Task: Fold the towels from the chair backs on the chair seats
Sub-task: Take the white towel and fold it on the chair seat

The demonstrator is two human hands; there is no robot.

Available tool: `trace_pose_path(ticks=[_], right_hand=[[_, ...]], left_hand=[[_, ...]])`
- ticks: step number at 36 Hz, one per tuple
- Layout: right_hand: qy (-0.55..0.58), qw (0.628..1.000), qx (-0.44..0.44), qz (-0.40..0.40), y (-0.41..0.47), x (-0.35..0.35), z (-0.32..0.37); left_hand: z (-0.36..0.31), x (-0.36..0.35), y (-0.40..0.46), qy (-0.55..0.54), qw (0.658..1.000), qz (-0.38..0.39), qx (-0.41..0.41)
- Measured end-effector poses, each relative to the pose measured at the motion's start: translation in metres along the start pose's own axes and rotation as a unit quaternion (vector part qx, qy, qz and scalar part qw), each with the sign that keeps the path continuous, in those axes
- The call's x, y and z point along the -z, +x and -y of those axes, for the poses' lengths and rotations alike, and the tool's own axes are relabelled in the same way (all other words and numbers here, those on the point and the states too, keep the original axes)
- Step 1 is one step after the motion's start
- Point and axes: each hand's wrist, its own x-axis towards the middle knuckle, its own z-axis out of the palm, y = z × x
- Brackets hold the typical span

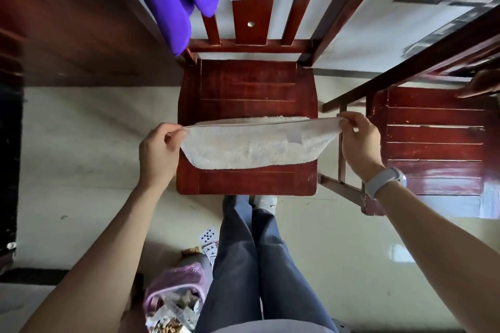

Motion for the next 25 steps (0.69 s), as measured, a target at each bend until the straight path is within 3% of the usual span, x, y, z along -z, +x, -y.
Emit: trace_pose_path(ticks=[12, 16, 20, 25], right_hand=[[0.015, 0.979, 0.175, -0.106, 0.026, 0.081, 0.118], [0.047, 0.972, 0.196, -0.118, 0.024, 0.096, 0.136], [0.076, 0.975, 0.181, -0.107, 0.014, 0.094, 0.125], [0.062, 0.987, 0.14, -0.055, -0.01, 0.07, 0.074]], left_hand=[[-0.09, 0.083, 0.052, -0.1, 0.984, -0.111, -0.096], [-0.108, 0.099, 0.057, -0.147, 0.97, -0.134, -0.143], [-0.103, 0.098, 0.041, -0.158, 0.964, -0.125, -0.172], [-0.056, 0.076, 0.006, -0.056, 0.977, -0.051, -0.198]])
